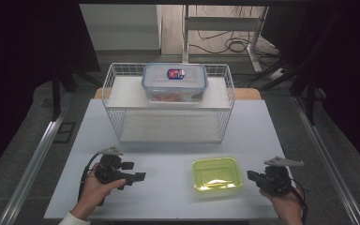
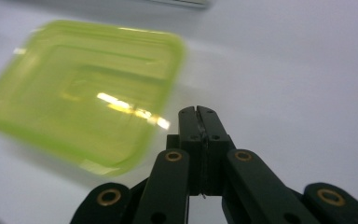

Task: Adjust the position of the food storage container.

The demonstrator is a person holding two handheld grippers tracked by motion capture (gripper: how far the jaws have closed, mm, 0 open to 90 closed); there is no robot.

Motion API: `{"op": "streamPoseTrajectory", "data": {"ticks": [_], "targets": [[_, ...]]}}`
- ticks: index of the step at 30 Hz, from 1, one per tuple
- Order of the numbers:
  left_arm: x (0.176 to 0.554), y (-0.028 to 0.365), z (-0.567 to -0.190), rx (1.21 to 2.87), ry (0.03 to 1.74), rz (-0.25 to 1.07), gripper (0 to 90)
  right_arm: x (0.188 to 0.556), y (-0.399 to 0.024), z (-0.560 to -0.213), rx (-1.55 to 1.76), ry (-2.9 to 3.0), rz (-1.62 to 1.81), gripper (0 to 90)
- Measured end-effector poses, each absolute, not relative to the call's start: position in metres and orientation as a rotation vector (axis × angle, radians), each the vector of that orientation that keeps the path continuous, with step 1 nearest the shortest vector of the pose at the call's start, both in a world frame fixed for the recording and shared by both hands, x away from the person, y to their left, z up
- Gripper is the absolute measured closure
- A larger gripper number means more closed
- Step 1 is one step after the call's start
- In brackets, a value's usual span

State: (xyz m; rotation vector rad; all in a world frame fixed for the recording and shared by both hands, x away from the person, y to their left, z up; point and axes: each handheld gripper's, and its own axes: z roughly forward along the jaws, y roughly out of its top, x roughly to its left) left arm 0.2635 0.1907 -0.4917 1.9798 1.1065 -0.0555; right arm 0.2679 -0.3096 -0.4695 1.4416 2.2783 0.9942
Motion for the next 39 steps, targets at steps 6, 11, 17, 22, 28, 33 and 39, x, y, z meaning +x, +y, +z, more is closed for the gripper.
{"op": "streamPoseTrajectory", "data": {"ticks": [6,11,17,22,28,33,39], "targets": [[0.264,0.194,-0.492,1.968,1.114,-0.046,23.1,0.283,-0.294,-0.483,1.433,2.336,0.894,88.8],[0.265,0.195,-0.492,1.966,1.118,-0.05,23.1,0.281,-0.287,-0.484,1.415,2.344,0.872,88.8],[0.265,0.194,-0.493,1.973,1.115,-0.047,23.1,0.279,-0.274,-0.484,1.384,2.378,0.906,88.8],[0.265,0.195,-0.493,1.967,1.12,-0.043,23.1,0.277,-0.258,-0.487,1.35,2.412,0.909,88.8],[0.265,0.195,-0.493,1.969,1.12,-0.046,23.0,0.274,-0.242,-0.484,1.319,2.448,0.943,88.8],[0.265,0.194,-0.493,1.971,1.117,-0.045,23.1,0.272,-0.226,-0.485,1.295,2.502,0.998,88.8],[0.264,0.194,-0.493,1.972,1.117,-0.044,23.1,0.274,-0.205,-0.49,1.257,2.544,1.01,88.8]]}}
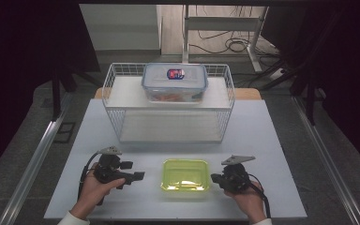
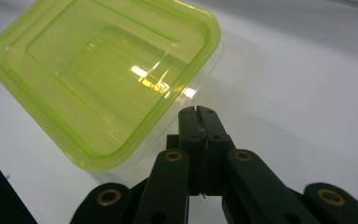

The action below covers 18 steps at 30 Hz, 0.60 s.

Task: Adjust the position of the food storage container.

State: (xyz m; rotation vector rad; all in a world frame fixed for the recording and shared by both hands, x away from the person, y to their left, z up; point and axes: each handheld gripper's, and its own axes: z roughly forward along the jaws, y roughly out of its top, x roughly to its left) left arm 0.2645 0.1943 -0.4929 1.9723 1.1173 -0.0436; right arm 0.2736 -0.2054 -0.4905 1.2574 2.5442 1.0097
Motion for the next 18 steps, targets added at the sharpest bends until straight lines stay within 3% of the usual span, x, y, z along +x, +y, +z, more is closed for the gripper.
{"op": "streamPoseTrajectory", "data": {"ticks": [18], "targets": [[0.265,0.197,-0.492,1.968,1.117,-0.043,23.6,0.285,-0.174,-0.497,1.201,2.583,1.019,88.7]]}}
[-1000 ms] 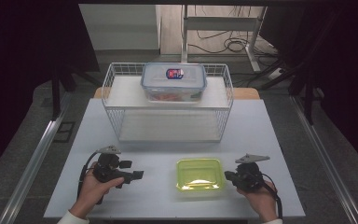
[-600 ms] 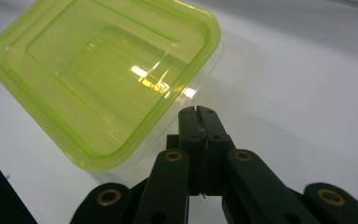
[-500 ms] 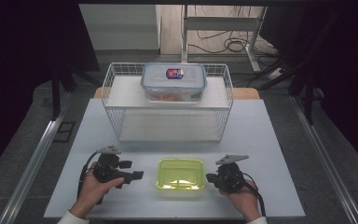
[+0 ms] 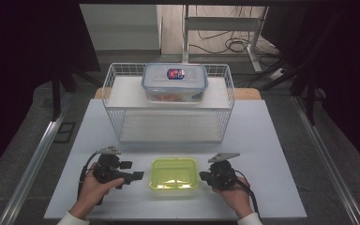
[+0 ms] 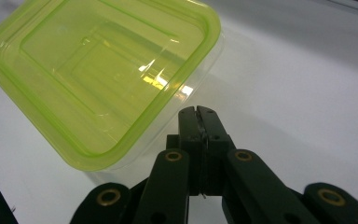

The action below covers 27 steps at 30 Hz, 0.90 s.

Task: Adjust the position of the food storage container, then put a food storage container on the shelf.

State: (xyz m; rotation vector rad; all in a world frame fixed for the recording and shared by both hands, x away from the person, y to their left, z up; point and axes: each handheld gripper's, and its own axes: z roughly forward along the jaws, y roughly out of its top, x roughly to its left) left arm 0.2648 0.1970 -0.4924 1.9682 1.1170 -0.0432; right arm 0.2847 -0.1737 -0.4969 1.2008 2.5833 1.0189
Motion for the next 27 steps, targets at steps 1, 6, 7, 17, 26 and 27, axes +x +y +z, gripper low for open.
{"op": "streamPoseTrajectory", "data": {"ticks": [1,6,7,17,26,27], "targets": [[0.265,0.197,-0.492,1.966,1.118,-0.043,23.6,0.285,-0.173,-0.497,1.198,2.586,1.017,88.7],[0.264,0.197,-0.492,1.966,1.117,-0.041,23.5,0.287,-0.17,-0.497,1.191,2.585,1.02,88.6],[0.264,0.197,-0.492,1.964,1.117,-0.042,23.4,0.287,-0.171,-0.496,1.193,2.582,1.029,88.6],[0.262,0.2,-0.487,1.892,1.19,-0.054,21.5,0.286,-0.199,-0.481,1.295,2.497,1.206,65.5],[0.264,0.191,-0.49,1.868,1.198,-0.117,20.5,0.286,-0.202,-0.478,1.357,2.51,1.33,39.9],[0.264,0.189,-0.491,1.865,1.202,-0.124,20.4,0.287,-0.202,-0.478,1.361,2.512,1.335,39.2]]}}
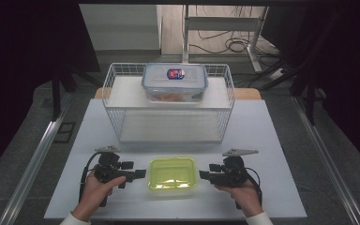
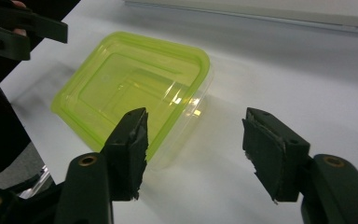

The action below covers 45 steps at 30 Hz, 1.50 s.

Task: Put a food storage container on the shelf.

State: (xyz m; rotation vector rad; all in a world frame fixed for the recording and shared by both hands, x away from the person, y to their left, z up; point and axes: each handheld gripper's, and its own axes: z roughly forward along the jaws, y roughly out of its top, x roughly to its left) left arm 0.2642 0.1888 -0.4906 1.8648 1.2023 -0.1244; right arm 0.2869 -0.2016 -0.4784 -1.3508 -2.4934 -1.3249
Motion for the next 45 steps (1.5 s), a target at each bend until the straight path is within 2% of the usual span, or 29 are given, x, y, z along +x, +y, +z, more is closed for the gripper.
{"op": "streamPoseTrajectory", "data": {"ticks": [9,29,32,38,45], "targets": [[0.271,0.174,-0.501,1.815,1.237,-0.233,19.9,0.29,-0.198,-0.484,-1.348,-2.483,-1.303,36.2],[0.28,0.156,-0.517,1.85,1.244,-0.336,33.1,0.295,-0.193,-0.494,-1.355,-2.461,-1.29,35.5],[0.281,0.156,-0.517,1.851,1.25,-0.34,36.6,0.295,-0.191,-0.496,-1.354,-2.459,-1.285,35.5],[0.28,0.155,-0.518,1.88,1.248,-0.307,49.7,0.295,-0.19,-0.497,-1.353,-2.461,-1.28,35.5],[0.279,0.155,-0.518,1.881,1.239,-0.292,52.2,0.296,-0.189,-0.498,-1.347,-2.459,-1.277,35.6]]}}
